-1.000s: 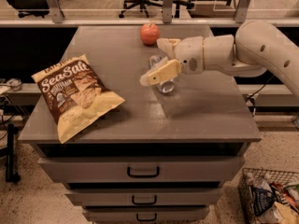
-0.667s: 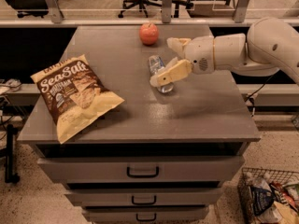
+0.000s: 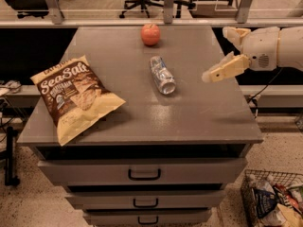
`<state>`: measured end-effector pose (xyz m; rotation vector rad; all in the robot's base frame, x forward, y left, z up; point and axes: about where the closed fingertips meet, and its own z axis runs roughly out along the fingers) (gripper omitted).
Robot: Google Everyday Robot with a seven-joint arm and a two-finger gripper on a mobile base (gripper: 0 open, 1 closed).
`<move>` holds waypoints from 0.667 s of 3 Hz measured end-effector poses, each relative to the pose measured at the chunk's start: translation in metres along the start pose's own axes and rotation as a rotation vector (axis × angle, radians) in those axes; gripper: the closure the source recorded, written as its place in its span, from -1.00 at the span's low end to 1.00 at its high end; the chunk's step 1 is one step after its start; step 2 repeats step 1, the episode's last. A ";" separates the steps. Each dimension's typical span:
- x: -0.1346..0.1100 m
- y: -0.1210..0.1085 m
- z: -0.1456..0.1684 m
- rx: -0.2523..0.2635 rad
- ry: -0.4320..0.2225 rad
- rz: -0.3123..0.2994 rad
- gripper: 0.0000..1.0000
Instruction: Knock redbull can over
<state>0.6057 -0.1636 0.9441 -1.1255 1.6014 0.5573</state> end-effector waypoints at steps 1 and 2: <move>0.001 -0.003 -0.006 0.011 0.002 0.000 -1.00; 0.001 -0.003 -0.006 0.011 0.002 0.000 -1.00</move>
Offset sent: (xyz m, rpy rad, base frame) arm 0.0000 0.0000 0.0000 0.0000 0.0000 0.0000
